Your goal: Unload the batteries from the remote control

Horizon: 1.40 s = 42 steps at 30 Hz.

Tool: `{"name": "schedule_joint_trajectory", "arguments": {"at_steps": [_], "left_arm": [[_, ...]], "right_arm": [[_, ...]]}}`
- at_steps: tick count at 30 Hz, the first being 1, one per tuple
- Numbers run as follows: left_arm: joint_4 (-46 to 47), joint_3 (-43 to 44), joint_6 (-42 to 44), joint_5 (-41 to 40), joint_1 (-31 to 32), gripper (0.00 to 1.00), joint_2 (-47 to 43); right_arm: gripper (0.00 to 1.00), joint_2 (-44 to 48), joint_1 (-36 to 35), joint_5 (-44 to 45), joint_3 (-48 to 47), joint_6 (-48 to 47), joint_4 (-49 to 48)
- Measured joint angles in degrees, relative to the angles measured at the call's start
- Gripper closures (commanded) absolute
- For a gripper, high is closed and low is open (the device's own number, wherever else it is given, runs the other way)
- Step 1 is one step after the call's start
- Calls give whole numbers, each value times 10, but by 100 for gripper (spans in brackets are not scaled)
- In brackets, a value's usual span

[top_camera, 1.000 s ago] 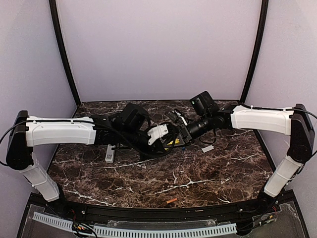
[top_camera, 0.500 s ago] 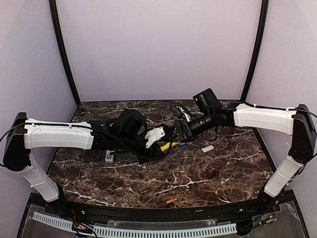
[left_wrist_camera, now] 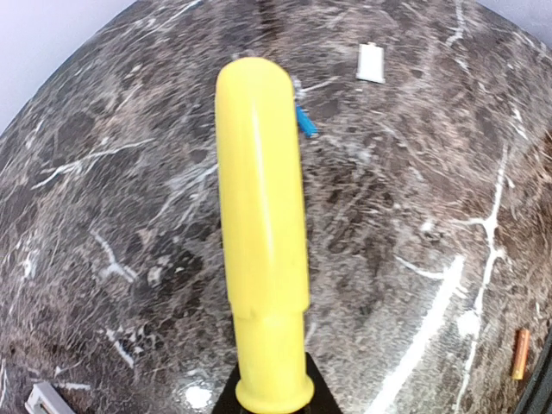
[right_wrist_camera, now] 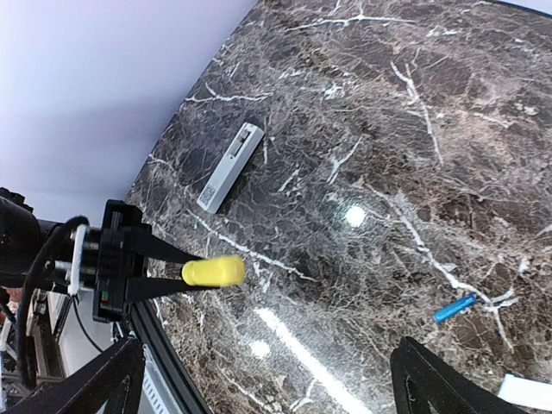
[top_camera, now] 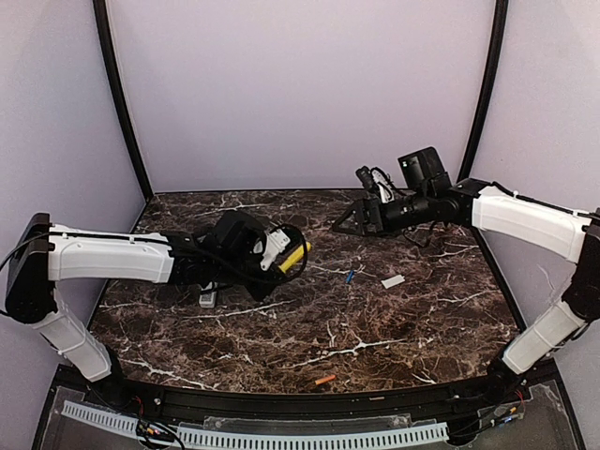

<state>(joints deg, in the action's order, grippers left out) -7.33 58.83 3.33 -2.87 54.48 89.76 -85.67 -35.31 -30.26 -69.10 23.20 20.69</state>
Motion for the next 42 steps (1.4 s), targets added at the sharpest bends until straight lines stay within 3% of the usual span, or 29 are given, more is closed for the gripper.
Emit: {"name": "schedule_joint_trajectory", "arguments": {"at_steps": [12,28,42], "left_arm": [[-50,-3,-177,-93,-110,100,51],[-86,11,-284,-102,-147,99,145],[-86,13,-327,-97,-148,80,146]], "right_arm": [[1,14,15,46,2,1,0],[1,28,15,67,33,11,0],[1,29,15,74,35,11,0]]}}
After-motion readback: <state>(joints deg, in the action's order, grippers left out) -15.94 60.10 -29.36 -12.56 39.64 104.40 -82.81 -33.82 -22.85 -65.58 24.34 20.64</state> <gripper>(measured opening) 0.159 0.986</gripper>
